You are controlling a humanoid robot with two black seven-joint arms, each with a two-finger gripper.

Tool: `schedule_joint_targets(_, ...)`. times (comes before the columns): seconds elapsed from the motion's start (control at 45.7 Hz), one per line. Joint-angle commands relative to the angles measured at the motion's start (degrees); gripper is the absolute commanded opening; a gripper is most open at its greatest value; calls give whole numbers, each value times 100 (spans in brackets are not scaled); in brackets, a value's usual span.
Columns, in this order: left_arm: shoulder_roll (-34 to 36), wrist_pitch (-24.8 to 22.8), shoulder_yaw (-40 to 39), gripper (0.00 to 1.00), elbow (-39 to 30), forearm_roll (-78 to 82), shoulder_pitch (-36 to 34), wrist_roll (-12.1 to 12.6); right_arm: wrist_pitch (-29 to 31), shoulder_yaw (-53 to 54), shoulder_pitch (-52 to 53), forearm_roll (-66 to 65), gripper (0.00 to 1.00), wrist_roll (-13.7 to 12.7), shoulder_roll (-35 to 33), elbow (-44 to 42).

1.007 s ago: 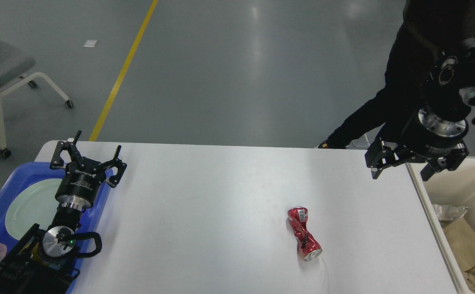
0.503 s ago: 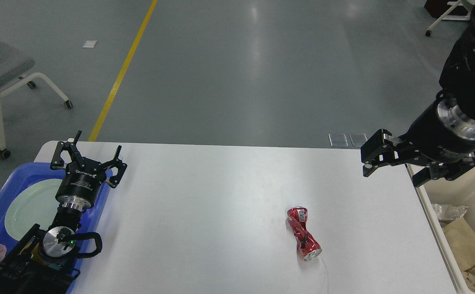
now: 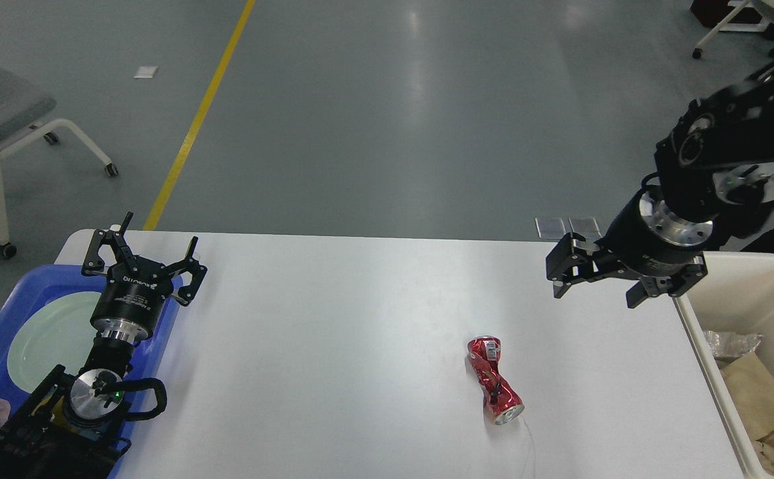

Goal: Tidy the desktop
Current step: 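Move the right gripper over the crumpled red can, then lower the right gripper and grasp the red can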

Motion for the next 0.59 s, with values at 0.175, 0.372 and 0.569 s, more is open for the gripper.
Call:
schedule_joint_targets(0.175, 6, 0, -1, 99, 0, 1, 8, 0, -876, 644, -1957, -567, 89, -6, 523, -1076)
schedule_joint_targets(0.372, -2, 0, -1, 99, 0, 1, 8, 0, -1043, 785, -2933, -682, 86, -6, 1050, -1937)
schedule_joint_targets(0.569, -3, 0, 8, 99, 0, 1, -1, 0, -1052, 812, -3461, -691, 86, -24, 1473, -2500)
